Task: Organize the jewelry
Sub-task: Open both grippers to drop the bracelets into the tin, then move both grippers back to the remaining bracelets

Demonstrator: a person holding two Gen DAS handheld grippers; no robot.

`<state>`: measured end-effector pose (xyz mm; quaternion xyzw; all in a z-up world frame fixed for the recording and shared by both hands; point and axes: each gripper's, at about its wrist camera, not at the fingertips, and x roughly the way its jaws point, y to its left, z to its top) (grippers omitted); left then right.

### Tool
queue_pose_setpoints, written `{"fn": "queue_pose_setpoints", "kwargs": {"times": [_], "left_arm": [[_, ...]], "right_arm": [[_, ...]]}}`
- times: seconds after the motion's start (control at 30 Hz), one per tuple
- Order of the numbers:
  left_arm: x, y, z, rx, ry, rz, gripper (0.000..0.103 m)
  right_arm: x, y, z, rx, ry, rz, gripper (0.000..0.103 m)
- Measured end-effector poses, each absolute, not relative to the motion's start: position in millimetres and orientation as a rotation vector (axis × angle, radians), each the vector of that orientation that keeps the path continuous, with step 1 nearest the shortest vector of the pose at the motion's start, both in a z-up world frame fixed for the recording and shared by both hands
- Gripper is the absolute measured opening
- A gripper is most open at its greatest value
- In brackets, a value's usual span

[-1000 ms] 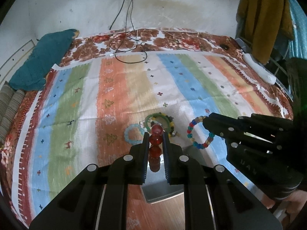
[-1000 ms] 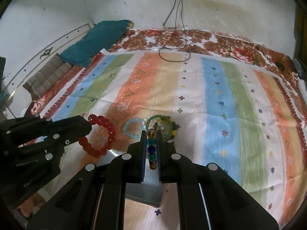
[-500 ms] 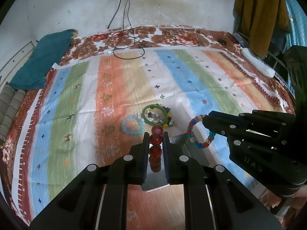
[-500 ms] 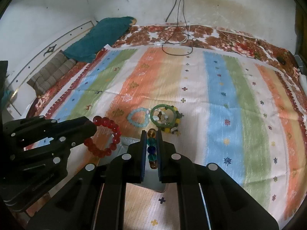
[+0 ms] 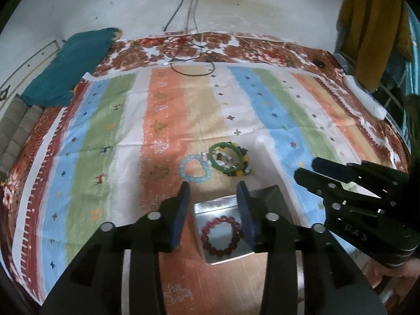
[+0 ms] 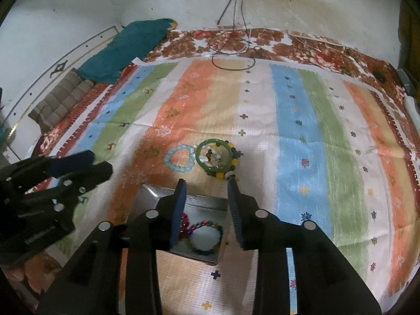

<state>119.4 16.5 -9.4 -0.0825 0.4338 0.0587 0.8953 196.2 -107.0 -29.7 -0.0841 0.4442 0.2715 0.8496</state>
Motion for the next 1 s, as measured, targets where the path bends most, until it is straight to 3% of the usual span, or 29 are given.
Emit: {"fn": "queue_pose_setpoints", "kwargs": {"times": [0.4, 0.67, 1.0], "left_arm": [[145, 53, -35, -0.267, 0.988, 0.162, 0.062], [177, 62, -62, -0.219, 1.077, 0.201, 0.064], [199, 79, -87, -0.218, 1.152, 0.225, 0.064]], "right_arm": [[230, -94, -46, -0.197, 0.986, 0.517, 0.053], [244, -83, -55, -0.237, 1.004, 0.519, 0.062], [271, -66, -78, -0.285, 1.042, 0.519, 0.063]]}}
